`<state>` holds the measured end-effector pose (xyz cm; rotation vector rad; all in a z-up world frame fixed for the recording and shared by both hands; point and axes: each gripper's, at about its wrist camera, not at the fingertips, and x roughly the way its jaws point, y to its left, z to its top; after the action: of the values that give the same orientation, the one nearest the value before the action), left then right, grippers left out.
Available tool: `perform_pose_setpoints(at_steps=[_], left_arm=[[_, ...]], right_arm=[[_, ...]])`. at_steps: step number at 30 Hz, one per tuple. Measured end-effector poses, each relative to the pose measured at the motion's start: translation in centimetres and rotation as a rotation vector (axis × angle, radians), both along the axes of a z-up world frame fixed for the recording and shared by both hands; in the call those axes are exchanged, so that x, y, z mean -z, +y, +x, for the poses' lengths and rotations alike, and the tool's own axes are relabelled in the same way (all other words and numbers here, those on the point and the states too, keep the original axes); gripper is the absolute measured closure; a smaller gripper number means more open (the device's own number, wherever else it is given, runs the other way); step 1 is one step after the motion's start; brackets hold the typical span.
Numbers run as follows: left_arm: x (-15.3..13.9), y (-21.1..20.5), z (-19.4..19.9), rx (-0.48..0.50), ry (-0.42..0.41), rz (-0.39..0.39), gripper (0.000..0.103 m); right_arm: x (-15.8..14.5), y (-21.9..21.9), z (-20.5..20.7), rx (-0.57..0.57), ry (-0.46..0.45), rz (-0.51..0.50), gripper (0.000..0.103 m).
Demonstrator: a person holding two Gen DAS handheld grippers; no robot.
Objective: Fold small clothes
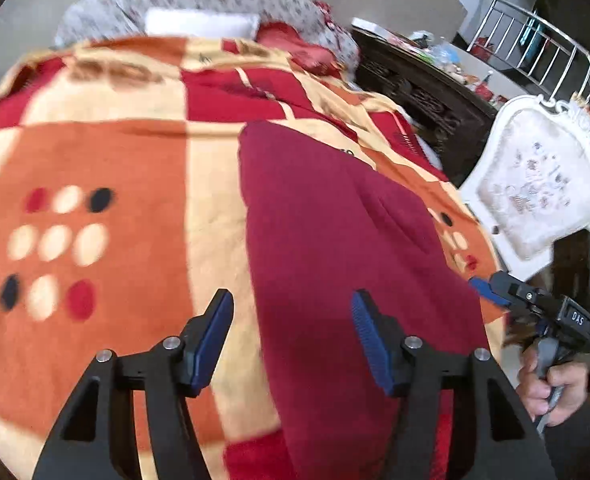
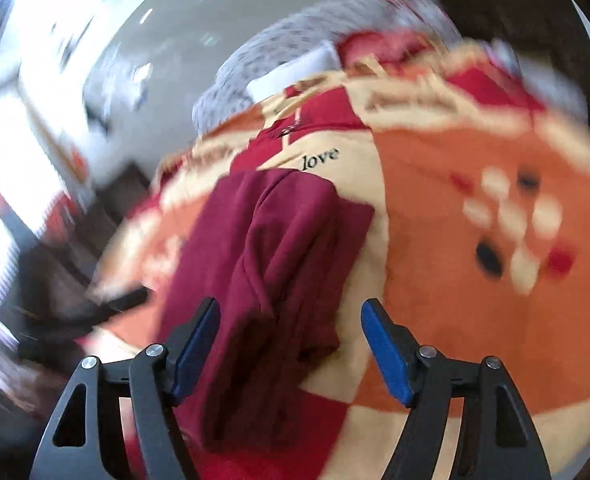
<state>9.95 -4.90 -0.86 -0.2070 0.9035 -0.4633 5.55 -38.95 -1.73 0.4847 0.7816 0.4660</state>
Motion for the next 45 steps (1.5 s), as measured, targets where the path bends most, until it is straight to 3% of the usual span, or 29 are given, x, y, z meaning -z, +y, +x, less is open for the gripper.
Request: perform_pose_setpoints(at_steps=[2, 4, 10, 12, 14, 15, 16, 17, 18, 21, 25, 31, 34, 37, 39, 40, 42, 45], left_arm=[[1.1, -0.4, 1.7, 0.047, 0.051, -0.027, 0.043], [2.2, -0.7, 2.9, 0.077, 0.105, -0.093, 0.043], [4.2, -0.5, 4.2, 0.055, 0.181, -0.202, 0.041], [4.6, -0.1, 4.2, 0.046, 0.187, -0.245, 0.041], [5.0, -0.2, 4.3, 0.042, 0.185, -0.249, 0.04], [5.0, -0.3, 4.2, 0.039, 0.175, -0.259, 0.045], [4.9, -0.4, 4.1, 0.037, 0.162, -0.251, 0.055], [4.5, -0.4, 3.8, 0.039, 0.143, -0.237, 0.064], [4.0, -0.4, 3.5, 0.046, 0.12, -0.223, 0.067], [2.4, 1.0, 3.1, 0.032, 0.096, -0.26, 0.072], [-0.9, 4.9, 2.7, -0.021, -0.001, -0.258, 0.072], [-3.5, 11.6, 4.3, -0.136, -0.043, -0.209, 0.071], [-1.6, 13.7, 6.0, -0.176, 0.002, -0.203, 0.07], [2.4, 13.9, 7.8, -0.206, 0.071, -0.144, 0.068], [4.1, 13.8, 8.1, -0.222, 0.07, -0.103, 0.057], [4.2, 13.8, 7.7, -0.228, 0.045, -0.102, 0.053], [3.8, 13.6, 7.2, -0.222, 0.013, -0.106, 0.048], [2.7, 13.9, 6.7, -0.215, 0.005, -0.057, 0.045]], right_arm=[[1.0, -0.6, 0.7, -0.003, 0.044, 0.129, 0.026], [1.9, -0.1, 1.8, -0.033, 0.095, 0.181, 0.026], [4.3, 2.4, 4.7, -0.081, 0.177, 0.144, 0.022], [4.4, 2.9, 4.8, -0.062, 0.159, 0.077, 0.021], [4.4, 3.1, 4.7, -0.058, 0.145, 0.089, 0.018], [4.6, 3.5, 5.0, -0.083, 0.149, 0.108, 0.016], [4.6, 3.9, 5.0, -0.1, 0.143, 0.11, 0.018], [4.4, 4.3, 4.9, -0.112, 0.117, 0.085, 0.028], [3.7, 4.9, 4.6, -0.146, 0.088, 0.064, 0.045], [1.8, 5.2, 4.3, -0.144, 0.046, 0.062, 0.053], [-1.6, 7.9, 5.0, -0.184, -0.03, 0.029, 0.053], [-4.2, 15.5, 9.2, -0.292, -0.094, 0.038, 0.053], [-3.5, 19.0, 11.4, -0.326, -0.093, 0.027, 0.053], [-0.9, 20.5, 13.6, -0.346, -0.039, 0.005, 0.053], [1.8, 21.1, 15.5, -0.349, 0.033, -0.048, 0.048], [3.3, 21.1, 16.2, -0.351, 0.077, -0.078, 0.04], [4.1, 19.7, 16.4, -0.322, 0.079, -0.036, 0.033], [4.0, 18.2, 15.6, -0.307, 0.08, 0.008, 0.033]])
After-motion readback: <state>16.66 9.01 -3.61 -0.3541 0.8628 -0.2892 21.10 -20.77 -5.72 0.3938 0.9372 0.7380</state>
